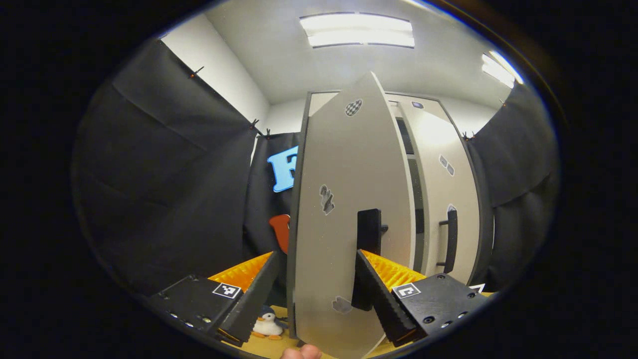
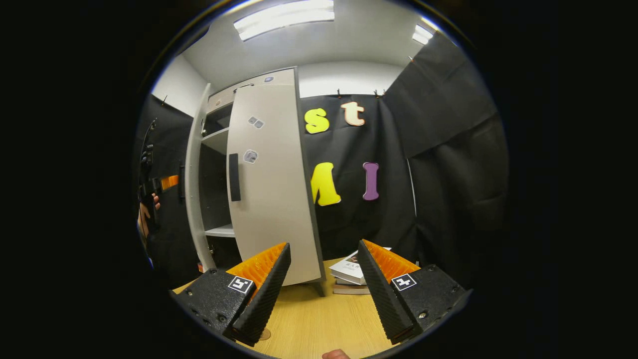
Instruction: Grasp the bottle in the cabinet with the left hand and place it on the coaster, then close the right door with the right hand and the left door with the left hand.
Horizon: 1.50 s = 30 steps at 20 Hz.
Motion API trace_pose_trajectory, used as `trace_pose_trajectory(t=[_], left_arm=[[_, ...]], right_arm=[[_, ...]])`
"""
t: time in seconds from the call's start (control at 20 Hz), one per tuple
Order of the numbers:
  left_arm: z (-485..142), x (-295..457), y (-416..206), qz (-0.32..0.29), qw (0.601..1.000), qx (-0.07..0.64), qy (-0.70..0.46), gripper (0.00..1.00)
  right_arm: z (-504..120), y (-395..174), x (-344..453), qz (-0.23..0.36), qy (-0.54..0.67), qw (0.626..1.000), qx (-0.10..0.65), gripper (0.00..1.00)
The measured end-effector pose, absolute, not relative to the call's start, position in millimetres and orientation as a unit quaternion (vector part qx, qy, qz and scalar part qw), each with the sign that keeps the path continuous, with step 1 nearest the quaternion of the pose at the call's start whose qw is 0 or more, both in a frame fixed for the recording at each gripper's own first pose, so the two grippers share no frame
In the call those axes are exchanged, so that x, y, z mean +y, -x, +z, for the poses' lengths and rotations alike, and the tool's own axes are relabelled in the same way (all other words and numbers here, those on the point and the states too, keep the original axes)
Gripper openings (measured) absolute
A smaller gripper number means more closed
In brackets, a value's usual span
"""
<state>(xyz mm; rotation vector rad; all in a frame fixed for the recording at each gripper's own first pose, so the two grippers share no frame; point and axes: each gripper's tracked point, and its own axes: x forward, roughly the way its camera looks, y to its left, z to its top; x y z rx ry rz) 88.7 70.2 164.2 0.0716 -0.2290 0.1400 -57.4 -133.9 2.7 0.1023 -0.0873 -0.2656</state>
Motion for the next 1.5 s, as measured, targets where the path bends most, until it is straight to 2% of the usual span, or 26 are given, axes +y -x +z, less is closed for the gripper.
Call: trace_pose_trajectory(t=[0.3,0.5,0.55,0.6,0.9,0.95,1.05,1.2,1.25,1.3,1.5], left_arm=[[143,29,-75,0.017,0.994,-0.108,-0.014,0.98],[115,12,-53,-0.006,0.995,-0.098,0.013,0.99],[102,8,-46,-0.012,0.996,-0.088,0.017,0.95],[92,5,-40,-0.015,0.997,-0.079,0.018,0.99],[24,5,-7,0.009,1.0,-0.025,0.01,0.99],[14,3,-6,0.009,1.0,-0.015,0.011,0.95],[-2,2,-1,0.008,1.0,0.004,0.016,0.95],[-18,0,10,0.013,0.999,0.017,0.027,0.95],[-21,-1,13,0.013,0.999,0.017,0.028,0.99],[-25,-2,14,0.013,0.999,0.019,0.026,0.95],[-33,-5,11,0.008,0.999,0.025,0.026,0.94]], right_arm=[[-4,72,-139,-0.146,-0.056,0.987,-0.042,0.83],[-11,58,-117,-0.115,-0.073,0.99,-0.03,0.83],[-13,55,-111,-0.106,-0.074,0.991,-0.025,0.83],[-13,52,-105,-0.098,-0.075,0.992,-0.021,0.83],[-27,30,-64,-0.037,-0.071,0.997,0.01,0.83],[-29,27,-58,-0.029,-0.072,0.997,0.014,0.83],[-37,21,-45,-0.012,-0.073,0.997,0.024,0.83],[-46,15,-37,-0.012,-0.059,0.997,0.039,0.83],[-48,15,-36,-0.014,-0.056,0.998,0.039,0.83],[-48,14,-34,-0.012,-0.056,0.998,0.04,0.83],[-51,9,-30,-0.005,-0.054,0.997,0.051,0.83]])
